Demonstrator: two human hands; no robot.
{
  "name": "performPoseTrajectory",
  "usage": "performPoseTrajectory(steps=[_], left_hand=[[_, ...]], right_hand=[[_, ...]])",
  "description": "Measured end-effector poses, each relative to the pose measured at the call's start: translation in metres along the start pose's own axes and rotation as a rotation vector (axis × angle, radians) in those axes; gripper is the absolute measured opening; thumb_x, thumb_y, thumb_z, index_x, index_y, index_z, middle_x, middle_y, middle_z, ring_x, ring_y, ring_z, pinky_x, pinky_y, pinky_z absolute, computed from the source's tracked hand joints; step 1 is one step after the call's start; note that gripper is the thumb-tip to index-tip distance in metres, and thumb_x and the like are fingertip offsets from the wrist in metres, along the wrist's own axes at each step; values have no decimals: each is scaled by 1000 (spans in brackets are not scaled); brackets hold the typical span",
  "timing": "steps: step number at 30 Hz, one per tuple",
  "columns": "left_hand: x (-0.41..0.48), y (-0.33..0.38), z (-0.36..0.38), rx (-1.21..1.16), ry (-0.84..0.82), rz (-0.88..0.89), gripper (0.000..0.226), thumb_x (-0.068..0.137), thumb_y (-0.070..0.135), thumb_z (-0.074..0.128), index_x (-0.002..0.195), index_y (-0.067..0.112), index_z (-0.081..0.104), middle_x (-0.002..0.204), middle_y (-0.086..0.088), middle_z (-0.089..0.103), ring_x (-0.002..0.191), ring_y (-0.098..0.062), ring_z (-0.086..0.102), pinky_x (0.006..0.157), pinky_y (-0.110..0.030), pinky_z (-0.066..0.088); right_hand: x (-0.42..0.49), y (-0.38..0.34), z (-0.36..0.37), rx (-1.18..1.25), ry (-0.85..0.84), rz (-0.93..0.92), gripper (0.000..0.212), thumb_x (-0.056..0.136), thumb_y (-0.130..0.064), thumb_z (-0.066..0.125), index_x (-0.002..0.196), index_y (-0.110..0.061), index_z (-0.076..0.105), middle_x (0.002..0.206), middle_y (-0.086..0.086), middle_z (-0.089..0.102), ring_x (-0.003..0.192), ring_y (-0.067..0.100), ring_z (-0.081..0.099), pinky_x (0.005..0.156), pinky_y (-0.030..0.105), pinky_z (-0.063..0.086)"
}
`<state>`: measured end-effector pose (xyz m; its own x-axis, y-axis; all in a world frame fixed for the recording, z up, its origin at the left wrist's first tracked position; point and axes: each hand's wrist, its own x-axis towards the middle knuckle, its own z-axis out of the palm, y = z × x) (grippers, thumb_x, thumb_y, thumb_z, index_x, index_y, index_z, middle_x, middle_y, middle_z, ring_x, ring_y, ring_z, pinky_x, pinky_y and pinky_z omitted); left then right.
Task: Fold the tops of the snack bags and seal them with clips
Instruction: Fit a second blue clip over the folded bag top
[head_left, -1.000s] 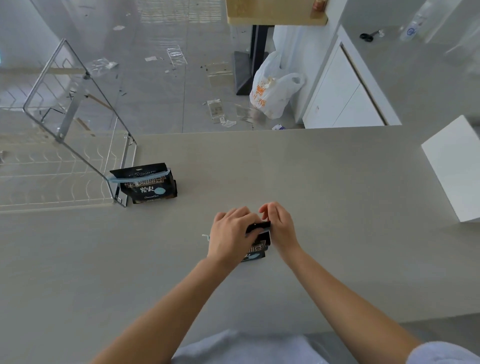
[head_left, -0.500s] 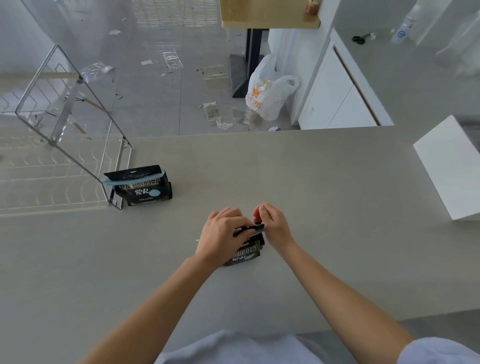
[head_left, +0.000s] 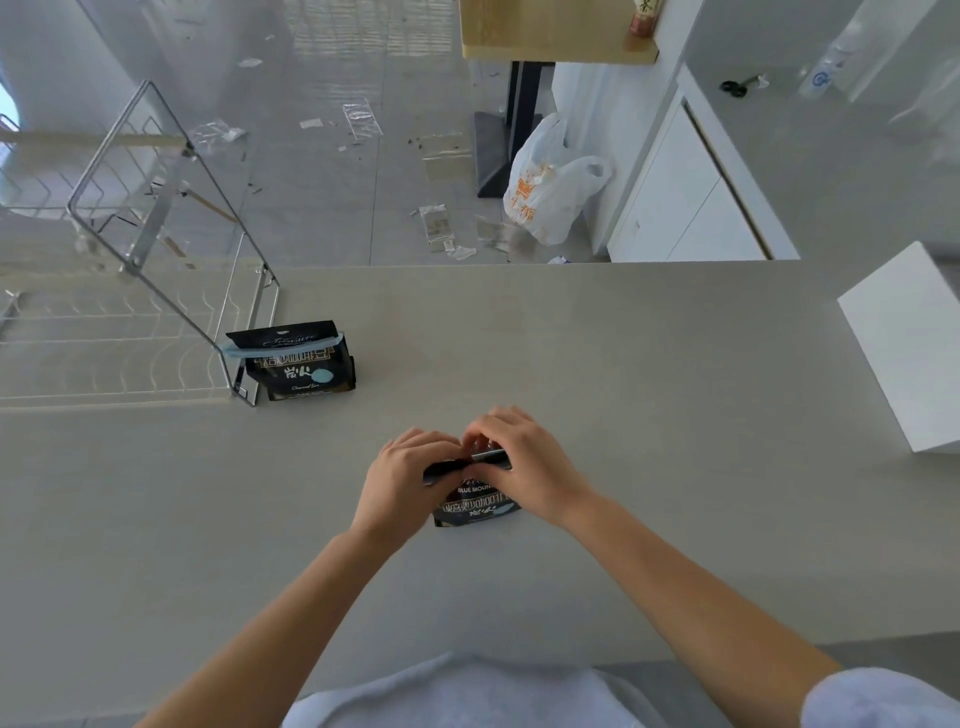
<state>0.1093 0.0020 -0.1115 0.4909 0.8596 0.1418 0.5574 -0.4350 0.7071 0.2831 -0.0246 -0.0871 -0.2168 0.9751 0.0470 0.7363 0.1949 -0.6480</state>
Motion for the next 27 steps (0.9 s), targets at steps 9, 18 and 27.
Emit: performPoseTrajectory(steps=[9,18,27], left_hand=[[-10,6,14,26,202,-116,3,76,23,71,77,26,71,72,11,67,69,-10,58,69,-29,44],[2,11,17,100,276,-161,8,79,31,65,72,31,68,67,15,69,65,-3,56,76,-25,27],[22,0,-12,303,-43,5,11,84,20,61,95,24,64,91,9,68,91,-16,56,78,-28,31]], right_hand=[[-17,14,15,-188,282,-32,8,82,-22,68,77,-17,63,76,-5,66,72,18,59,54,31,48],[-19,14,26,-167,453,92,7,82,-19,64,75,-20,64,70,-6,66,62,17,59,45,30,45],[-14,36,7,83,282,138,19,81,-40,65,87,-22,67,84,-6,65,83,10,53,74,25,45]])
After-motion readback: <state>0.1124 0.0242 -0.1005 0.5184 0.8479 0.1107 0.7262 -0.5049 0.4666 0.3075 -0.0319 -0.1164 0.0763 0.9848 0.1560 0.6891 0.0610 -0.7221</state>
